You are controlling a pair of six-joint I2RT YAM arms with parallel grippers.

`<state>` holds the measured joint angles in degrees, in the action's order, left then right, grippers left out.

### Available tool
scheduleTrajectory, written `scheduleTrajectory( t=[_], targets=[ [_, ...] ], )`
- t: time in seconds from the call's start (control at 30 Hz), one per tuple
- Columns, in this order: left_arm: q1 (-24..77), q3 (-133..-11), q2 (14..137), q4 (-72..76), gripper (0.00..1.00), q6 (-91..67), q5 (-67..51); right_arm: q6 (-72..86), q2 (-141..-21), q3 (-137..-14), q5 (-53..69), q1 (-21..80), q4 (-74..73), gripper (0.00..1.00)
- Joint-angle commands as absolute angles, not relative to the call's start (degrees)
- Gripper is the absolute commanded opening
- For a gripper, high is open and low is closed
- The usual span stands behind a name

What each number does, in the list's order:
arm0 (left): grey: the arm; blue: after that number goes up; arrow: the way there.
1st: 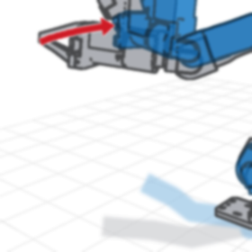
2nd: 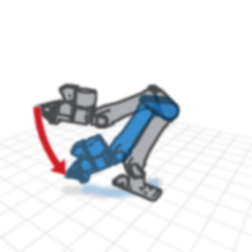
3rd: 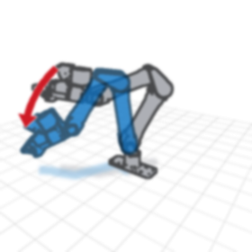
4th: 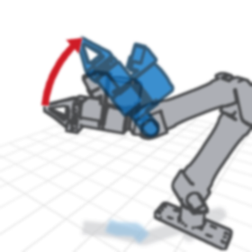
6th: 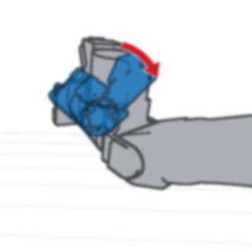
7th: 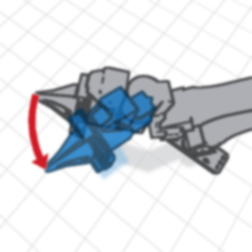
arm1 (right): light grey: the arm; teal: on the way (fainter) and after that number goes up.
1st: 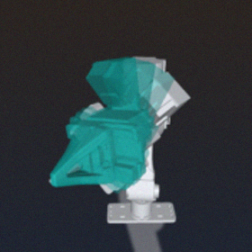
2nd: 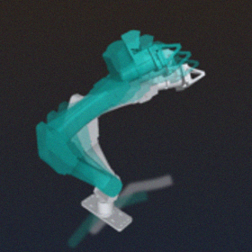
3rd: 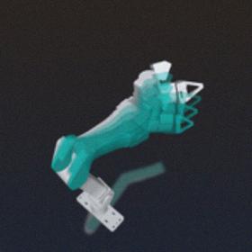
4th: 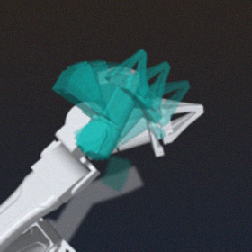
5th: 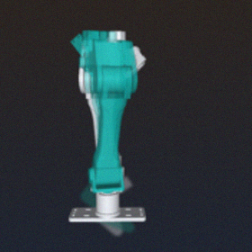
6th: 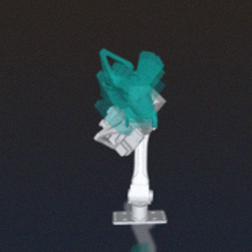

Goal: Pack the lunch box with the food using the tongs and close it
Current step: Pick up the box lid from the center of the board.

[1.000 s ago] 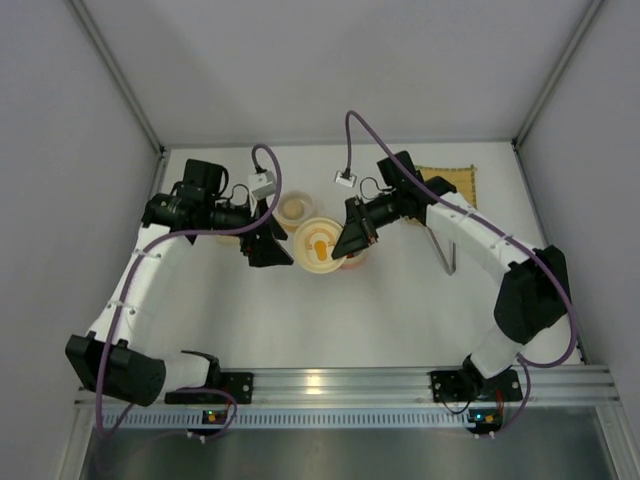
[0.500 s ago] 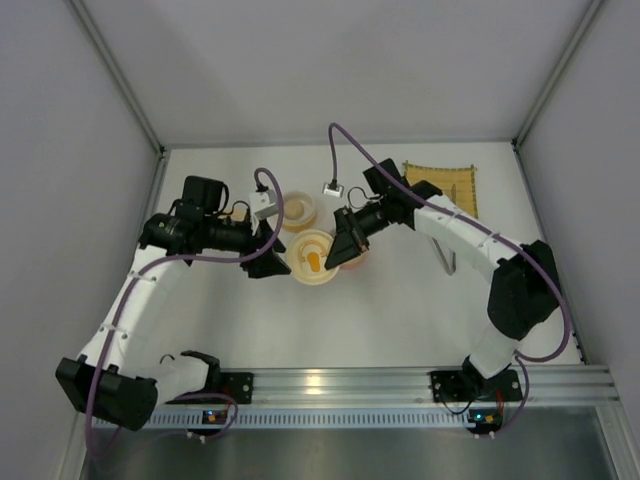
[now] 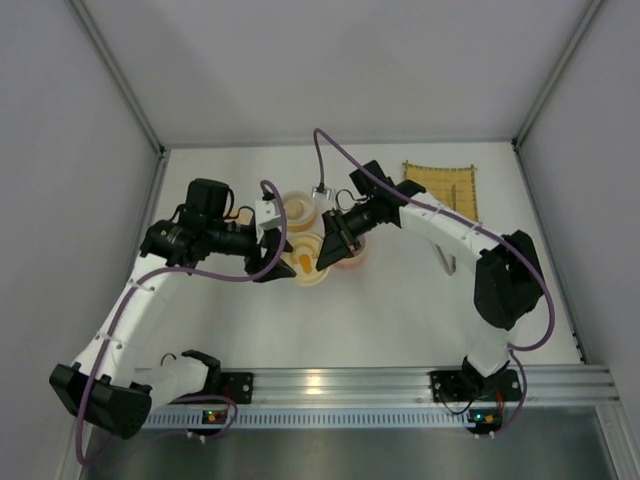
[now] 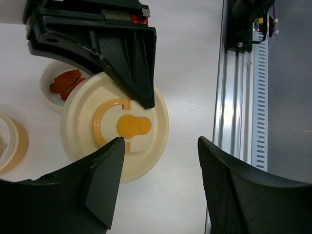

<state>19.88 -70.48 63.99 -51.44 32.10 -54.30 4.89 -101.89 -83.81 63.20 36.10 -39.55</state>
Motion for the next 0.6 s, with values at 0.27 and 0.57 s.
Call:
scheduleTrajectory(
  t=[0.27,0.57],
  targets=[
    [23.55,-69.08,65.74,-47.46,0.67,33.84,-51.86,3.87,-101.69,-88.33,64.42,39.81,-39.82,0.00],
    [23.55,-69.08,64.95,-44.39,0.72,32.61,-48.25,4.13,-100.11,-85.70,64.51,40.96,-38.85,0.00]
  ],
)
